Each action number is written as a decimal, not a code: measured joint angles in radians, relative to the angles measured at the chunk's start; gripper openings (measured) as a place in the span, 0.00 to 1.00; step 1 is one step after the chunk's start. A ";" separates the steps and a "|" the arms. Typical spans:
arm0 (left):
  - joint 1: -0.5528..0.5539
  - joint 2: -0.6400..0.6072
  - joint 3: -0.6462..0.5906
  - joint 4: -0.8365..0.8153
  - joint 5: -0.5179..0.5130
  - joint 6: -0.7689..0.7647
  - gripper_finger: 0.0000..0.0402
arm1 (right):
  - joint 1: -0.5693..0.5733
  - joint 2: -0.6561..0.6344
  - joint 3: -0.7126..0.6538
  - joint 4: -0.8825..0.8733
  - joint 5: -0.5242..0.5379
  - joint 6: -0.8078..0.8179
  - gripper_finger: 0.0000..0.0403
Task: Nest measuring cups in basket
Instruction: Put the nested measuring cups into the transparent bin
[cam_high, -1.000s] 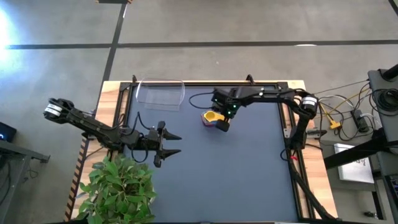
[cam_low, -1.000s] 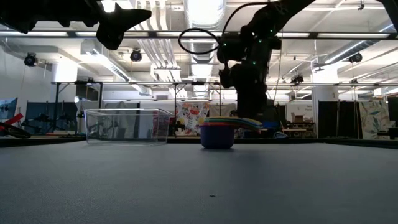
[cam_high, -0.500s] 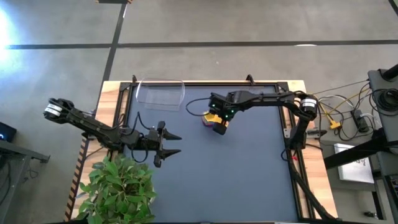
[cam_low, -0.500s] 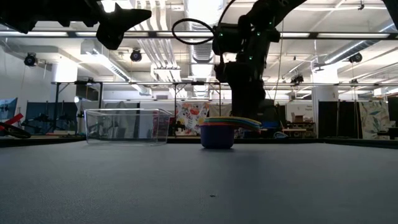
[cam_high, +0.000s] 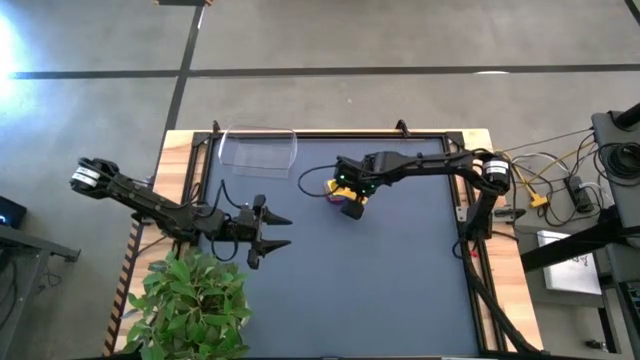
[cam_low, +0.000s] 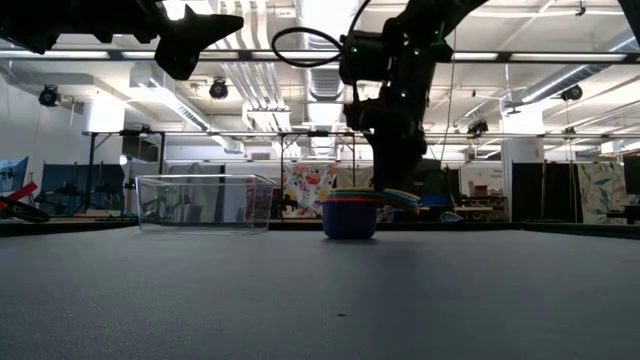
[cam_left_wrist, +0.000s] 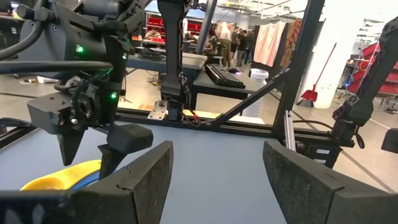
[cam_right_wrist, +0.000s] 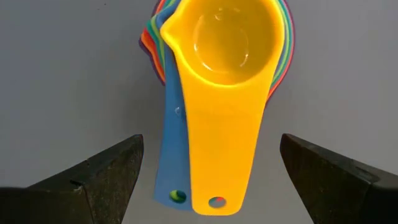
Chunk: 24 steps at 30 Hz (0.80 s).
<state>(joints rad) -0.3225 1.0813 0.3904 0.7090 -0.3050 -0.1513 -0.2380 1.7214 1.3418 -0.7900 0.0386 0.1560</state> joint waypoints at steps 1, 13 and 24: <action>0.000 0.000 0.000 0.000 0.000 0.000 0.58 | 0.001 0.000 -0.004 0.006 0.001 0.001 0.91; 0.000 0.000 0.000 0.000 0.000 0.000 0.58 | 0.000 0.000 -0.035 0.055 -0.019 0.002 0.91; 0.000 0.000 0.000 0.000 0.000 0.000 0.58 | 0.000 0.052 -0.044 0.072 -0.007 -0.028 0.91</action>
<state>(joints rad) -0.3228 1.0813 0.3904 0.7094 -0.3050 -0.1513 -0.2379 1.7735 1.2976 -0.7177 0.0314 0.1277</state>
